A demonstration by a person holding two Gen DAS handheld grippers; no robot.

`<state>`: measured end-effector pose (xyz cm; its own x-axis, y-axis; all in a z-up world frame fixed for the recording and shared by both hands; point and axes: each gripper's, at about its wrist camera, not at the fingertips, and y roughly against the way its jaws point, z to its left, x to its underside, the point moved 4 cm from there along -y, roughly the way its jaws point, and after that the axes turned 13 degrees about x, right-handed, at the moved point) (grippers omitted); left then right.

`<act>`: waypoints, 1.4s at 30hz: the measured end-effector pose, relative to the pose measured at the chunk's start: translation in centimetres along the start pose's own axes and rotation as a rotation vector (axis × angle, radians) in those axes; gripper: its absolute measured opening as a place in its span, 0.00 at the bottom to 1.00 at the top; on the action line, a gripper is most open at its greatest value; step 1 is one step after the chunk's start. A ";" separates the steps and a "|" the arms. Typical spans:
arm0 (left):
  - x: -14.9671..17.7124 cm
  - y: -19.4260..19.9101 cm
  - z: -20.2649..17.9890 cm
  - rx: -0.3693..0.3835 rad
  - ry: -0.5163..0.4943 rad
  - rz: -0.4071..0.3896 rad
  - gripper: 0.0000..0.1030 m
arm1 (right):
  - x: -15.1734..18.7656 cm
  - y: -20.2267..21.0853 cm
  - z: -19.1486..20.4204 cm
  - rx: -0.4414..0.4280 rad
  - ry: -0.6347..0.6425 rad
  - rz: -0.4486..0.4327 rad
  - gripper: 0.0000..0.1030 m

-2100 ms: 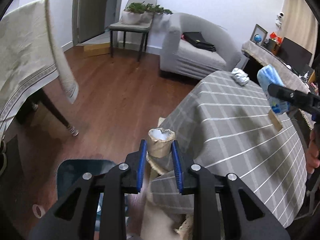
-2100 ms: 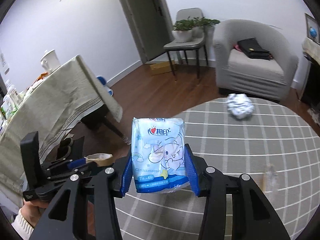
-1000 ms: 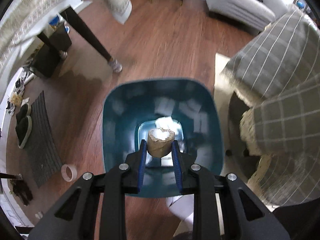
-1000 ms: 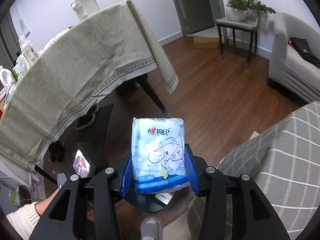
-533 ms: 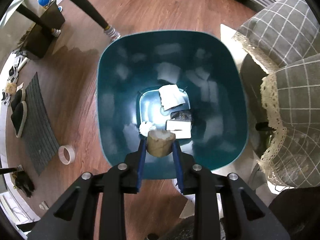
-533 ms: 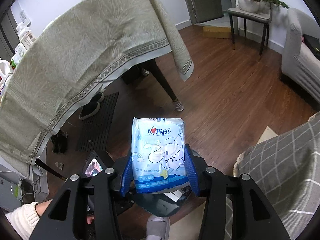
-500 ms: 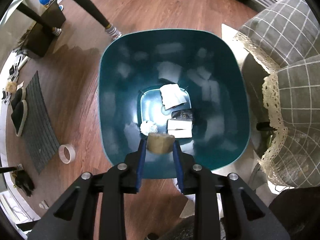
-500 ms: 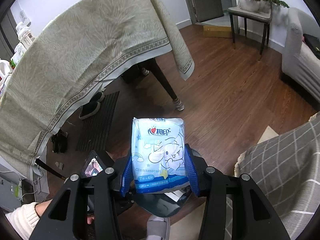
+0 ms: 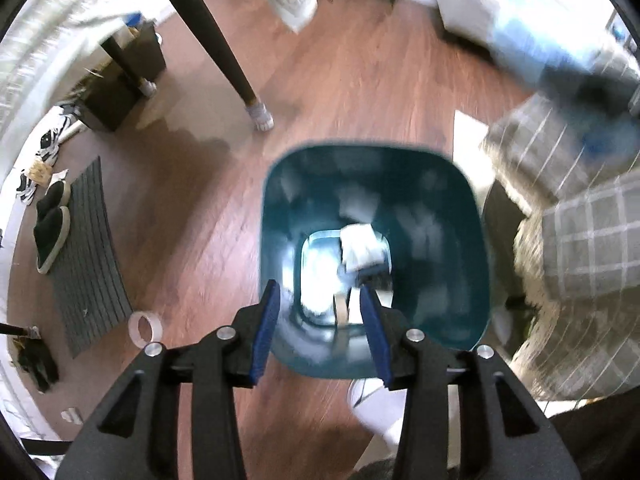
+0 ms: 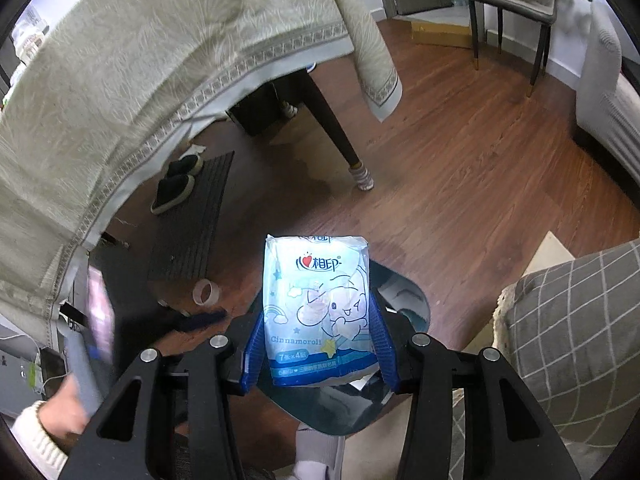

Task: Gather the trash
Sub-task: 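Lower the wipes pack into the bin and open the right tool, then move both open tools back over the table toward the foil ball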

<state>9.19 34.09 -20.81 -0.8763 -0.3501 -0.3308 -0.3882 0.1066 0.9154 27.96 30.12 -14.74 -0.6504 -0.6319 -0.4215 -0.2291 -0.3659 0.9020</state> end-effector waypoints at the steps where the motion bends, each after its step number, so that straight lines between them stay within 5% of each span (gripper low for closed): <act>1: -0.2 0.6 0.0 0.001 0.004 -0.022 0.44 | 0.3 -0.7 0.2 0.006 0.009 0.016 0.46; 10: -2.4 6.9 -0.8 0.014 0.029 -0.218 0.31 | 2.8 -4.8 1.1 0.033 0.054 0.097 0.46; 25: -3.4 11.6 -2.9 0.047 0.022 -0.344 0.26 | 7.4 -10.1 2.1 0.098 0.159 0.222 0.53; 28: -3.4 12.4 -3.1 0.042 0.014 -0.360 0.26 | 7.7 -10.1 2.3 0.099 0.172 0.220 0.62; 42: -4.4 16.1 -5.8 0.074 -0.007 -0.465 0.26 | 6.1 -3.9 2.6 0.077 0.179 0.078 0.62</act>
<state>8.47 31.97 -3.31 -0.6066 -0.3700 -0.7036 -0.7591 0.0066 0.6510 23.04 29.46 -20.58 -0.5310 -0.7700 -0.3538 -0.2422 -0.2622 0.9341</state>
